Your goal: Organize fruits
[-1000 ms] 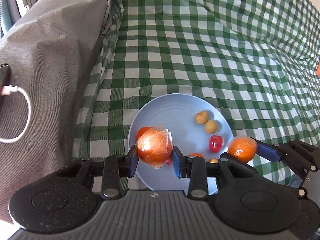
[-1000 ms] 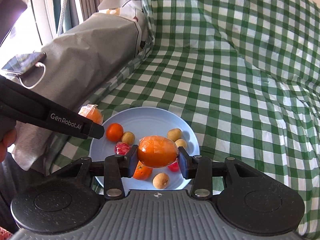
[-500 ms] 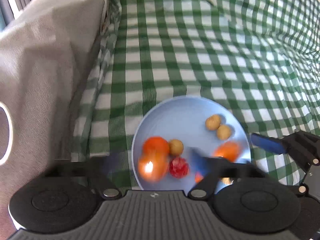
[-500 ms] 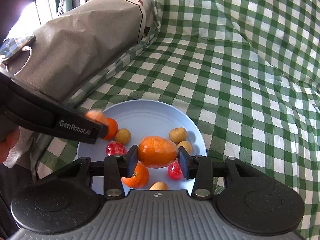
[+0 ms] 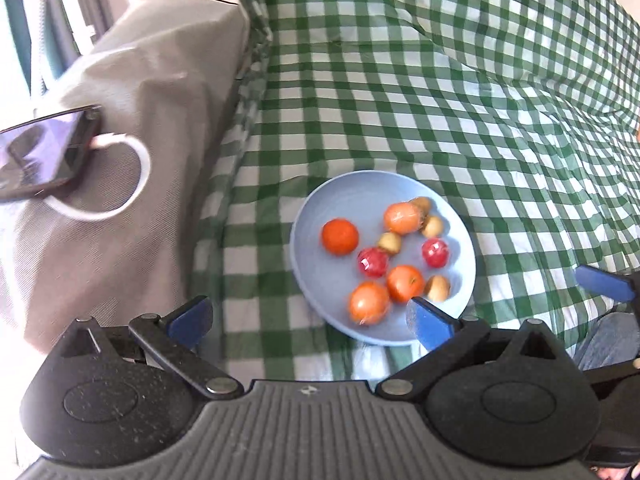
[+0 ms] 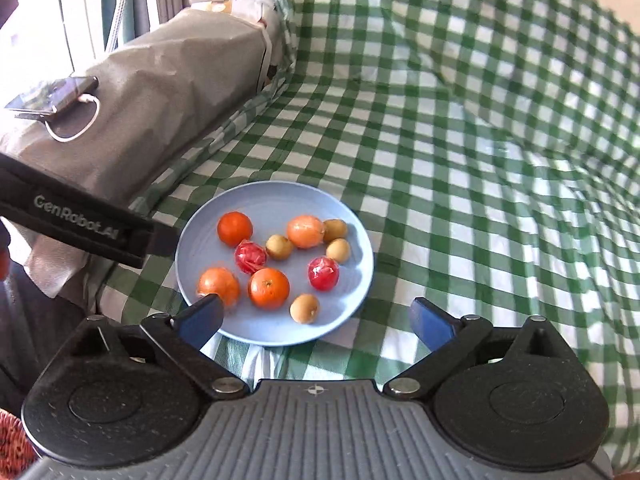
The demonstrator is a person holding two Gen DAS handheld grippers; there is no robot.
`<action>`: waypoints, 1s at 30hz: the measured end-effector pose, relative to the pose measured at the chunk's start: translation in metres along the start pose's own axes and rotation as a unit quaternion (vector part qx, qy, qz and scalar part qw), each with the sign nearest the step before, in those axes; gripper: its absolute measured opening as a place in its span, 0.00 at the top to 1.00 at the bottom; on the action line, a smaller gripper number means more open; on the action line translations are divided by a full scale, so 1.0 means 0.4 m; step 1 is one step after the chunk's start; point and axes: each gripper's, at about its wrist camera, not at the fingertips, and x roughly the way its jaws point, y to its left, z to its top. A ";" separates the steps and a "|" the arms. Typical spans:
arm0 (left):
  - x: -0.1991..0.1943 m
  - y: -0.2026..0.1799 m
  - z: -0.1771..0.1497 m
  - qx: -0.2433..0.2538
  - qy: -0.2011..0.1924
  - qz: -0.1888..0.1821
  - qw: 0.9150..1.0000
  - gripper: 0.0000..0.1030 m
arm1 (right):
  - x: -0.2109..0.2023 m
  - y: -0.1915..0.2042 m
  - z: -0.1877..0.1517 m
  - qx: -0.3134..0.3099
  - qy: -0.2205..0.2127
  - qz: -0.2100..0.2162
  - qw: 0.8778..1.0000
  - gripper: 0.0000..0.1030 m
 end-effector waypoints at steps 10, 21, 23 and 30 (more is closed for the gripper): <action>-0.067 0.013 -0.042 -0.008 -0.008 0.023 1.000 0.00 | -0.104 0.022 -0.033 0.006 -0.048 -0.022 0.999 0.02; -0.096 0.011 -0.053 0.003 -0.006 0.041 0.999 0.00 | -0.142 0.025 -0.048 0.016 -0.061 -0.030 0.998 0.02; -0.097 0.009 -0.053 0.003 -0.008 0.044 0.999 0.00 | -0.145 0.029 -0.048 0.017 -0.063 -0.031 0.997 0.02; -0.099 0.008 -0.052 0.006 -0.013 0.056 0.998 0.00 | -0.147 0.033 -0.046 0.017 -0.065 -0.032 0.997 0.02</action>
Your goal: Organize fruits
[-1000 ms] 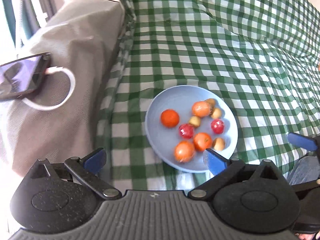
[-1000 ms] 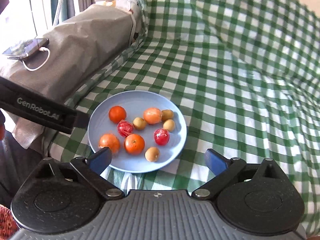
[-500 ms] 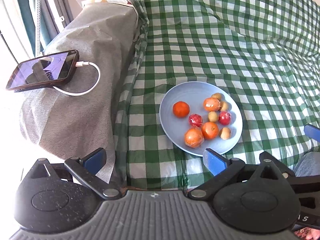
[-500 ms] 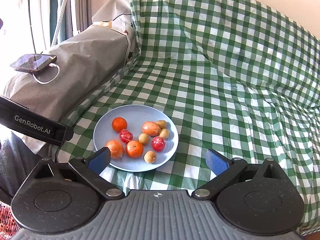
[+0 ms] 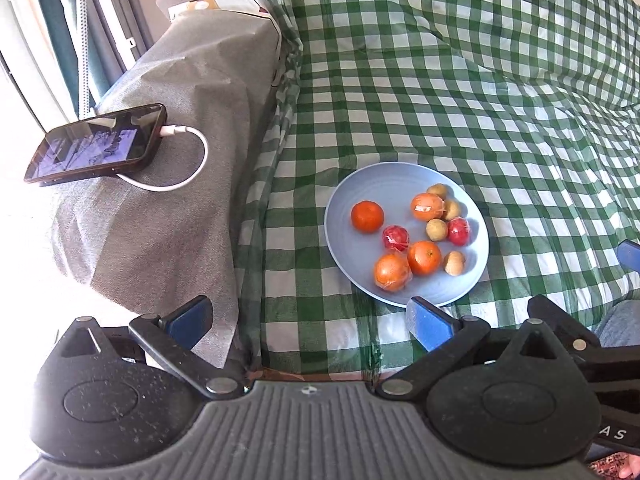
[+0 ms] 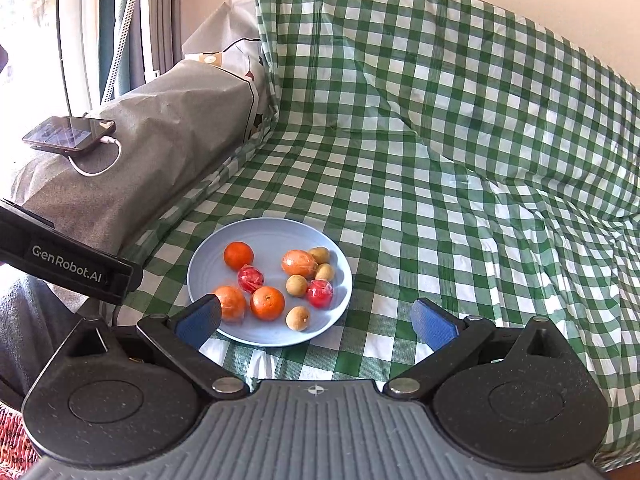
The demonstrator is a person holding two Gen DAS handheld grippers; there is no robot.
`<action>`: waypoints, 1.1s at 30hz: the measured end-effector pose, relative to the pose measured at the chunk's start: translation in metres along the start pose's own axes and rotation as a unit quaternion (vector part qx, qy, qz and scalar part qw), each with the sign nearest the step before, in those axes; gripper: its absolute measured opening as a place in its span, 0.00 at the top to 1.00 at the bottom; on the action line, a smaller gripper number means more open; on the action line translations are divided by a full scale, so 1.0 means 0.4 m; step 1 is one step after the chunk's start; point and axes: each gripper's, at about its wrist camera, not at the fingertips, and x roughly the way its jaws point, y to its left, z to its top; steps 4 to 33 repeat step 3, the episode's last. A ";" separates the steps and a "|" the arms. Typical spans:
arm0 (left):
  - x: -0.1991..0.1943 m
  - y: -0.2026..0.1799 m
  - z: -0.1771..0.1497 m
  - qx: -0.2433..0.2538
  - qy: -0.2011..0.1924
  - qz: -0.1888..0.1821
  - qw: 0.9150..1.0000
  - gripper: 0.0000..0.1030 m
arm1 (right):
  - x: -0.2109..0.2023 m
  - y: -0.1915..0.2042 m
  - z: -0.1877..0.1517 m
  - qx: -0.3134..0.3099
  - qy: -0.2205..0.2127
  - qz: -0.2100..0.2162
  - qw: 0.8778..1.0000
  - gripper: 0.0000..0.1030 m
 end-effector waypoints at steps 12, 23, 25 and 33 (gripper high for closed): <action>-0.005 -0.001 0.000 0.001 -0.008 0.007 1.000 0.00 | 0.000 -0.002 -0.001 -0.001 0.000 0.001 1.000 0.01; -0.005 -0.001 0.000 0.001 -0.008 0.007 1.000 0.00 | 0.000 -0.002 -0.001 -0.001 0.000 0.001 1.000 0.01; -0.005 -0.001 0.000 0.001 -0.008 0.007 1.000 0.00 | 0.000 -0.002 -0.001 -0.001 0.000 0.001 1.000 0.01; -0.005 -0.001 0.000 0.001 -0.008 0.007 1.000 0.00 | 0.000 -0.002 -0.001 -0.001 0.000 0.001 1.000 0.01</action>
